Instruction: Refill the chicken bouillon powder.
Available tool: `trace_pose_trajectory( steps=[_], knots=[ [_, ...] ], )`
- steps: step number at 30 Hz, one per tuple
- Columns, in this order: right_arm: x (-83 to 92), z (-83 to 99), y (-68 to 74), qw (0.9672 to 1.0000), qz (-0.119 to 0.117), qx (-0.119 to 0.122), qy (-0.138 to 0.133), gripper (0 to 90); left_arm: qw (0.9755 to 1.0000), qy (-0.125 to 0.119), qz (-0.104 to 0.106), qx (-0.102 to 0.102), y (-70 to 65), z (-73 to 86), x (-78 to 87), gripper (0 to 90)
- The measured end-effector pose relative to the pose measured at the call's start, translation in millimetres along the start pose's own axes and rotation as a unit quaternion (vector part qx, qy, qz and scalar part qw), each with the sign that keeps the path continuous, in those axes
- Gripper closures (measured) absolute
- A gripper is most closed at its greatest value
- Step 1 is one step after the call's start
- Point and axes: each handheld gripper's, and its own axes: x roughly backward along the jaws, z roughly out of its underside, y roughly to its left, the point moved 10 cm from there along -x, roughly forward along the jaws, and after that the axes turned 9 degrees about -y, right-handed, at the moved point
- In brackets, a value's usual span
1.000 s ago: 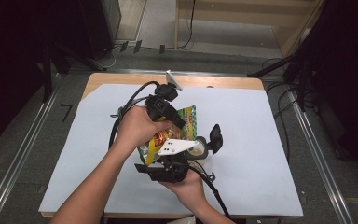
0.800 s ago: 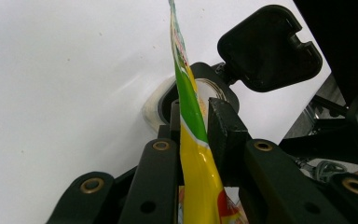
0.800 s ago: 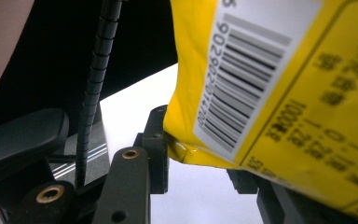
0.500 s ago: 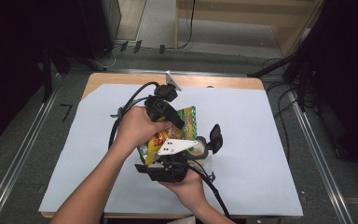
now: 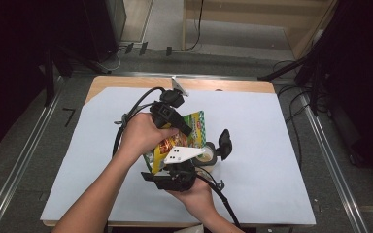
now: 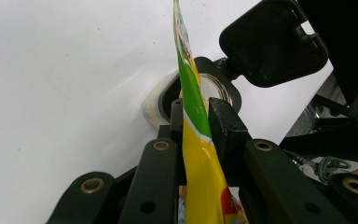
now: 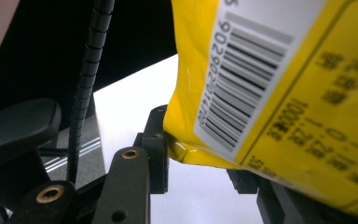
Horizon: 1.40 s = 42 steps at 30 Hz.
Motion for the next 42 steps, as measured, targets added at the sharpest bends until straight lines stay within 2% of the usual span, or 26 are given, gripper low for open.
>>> trace_pose_trajectory(
  steps=[6,18,22,42],
  knots=[
    [0.0,0.7,1.1,0.9999,-0.005,-0.008,-0.005,66.4,1.0000,0.000,0.000,-0.004,-3.2,0.6,-0.6,80.6],
    [3.4,-2.6,1.3,0.9999,-0.006,-0.005,-0.008,66.5,1.0000,0.004,0.002,-0.005,-5.5,-2.6,-0.1,80.5],
    [3.1,-1.1,1.0,0.9998,-0.008,-0.017,-0.010,66.5,0.9999,0.011,-0.001,-0.006,-5.1,-1.6,-3.5,80.3],
    [4.0,-0.1,-0.3,0.9999,0.000,-0.011,-0.012,66.5,0.9999,0.012,-0.002,-0.011,-7.9,-1.6,-5.0,79.9]
  ],
)
